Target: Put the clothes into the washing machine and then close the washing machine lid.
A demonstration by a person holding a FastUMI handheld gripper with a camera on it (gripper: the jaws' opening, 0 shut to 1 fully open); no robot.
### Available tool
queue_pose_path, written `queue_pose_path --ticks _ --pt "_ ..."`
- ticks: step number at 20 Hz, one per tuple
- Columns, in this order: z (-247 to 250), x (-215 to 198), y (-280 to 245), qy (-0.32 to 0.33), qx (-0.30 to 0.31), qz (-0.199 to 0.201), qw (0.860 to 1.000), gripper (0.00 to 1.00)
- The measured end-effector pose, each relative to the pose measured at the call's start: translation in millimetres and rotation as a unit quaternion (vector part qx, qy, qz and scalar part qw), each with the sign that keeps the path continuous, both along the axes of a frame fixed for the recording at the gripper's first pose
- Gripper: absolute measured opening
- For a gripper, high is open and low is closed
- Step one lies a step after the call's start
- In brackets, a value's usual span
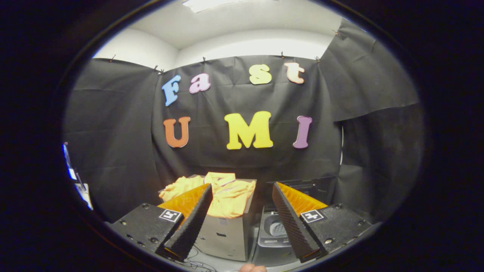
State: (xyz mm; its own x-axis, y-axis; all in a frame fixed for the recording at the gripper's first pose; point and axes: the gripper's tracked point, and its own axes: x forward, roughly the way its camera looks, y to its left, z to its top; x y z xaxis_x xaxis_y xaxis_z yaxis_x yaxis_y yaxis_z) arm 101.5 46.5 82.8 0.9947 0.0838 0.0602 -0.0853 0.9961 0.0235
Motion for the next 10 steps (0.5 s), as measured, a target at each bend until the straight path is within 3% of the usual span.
queue_pose_path --ticks 4,10 --pt "28.0 50.6 36.5 -0.002 -0.025 0.027 0.999 0.99" --pt "16.2 144.2 115.4 0.075 -0.049 0.083 0.992 1.00"
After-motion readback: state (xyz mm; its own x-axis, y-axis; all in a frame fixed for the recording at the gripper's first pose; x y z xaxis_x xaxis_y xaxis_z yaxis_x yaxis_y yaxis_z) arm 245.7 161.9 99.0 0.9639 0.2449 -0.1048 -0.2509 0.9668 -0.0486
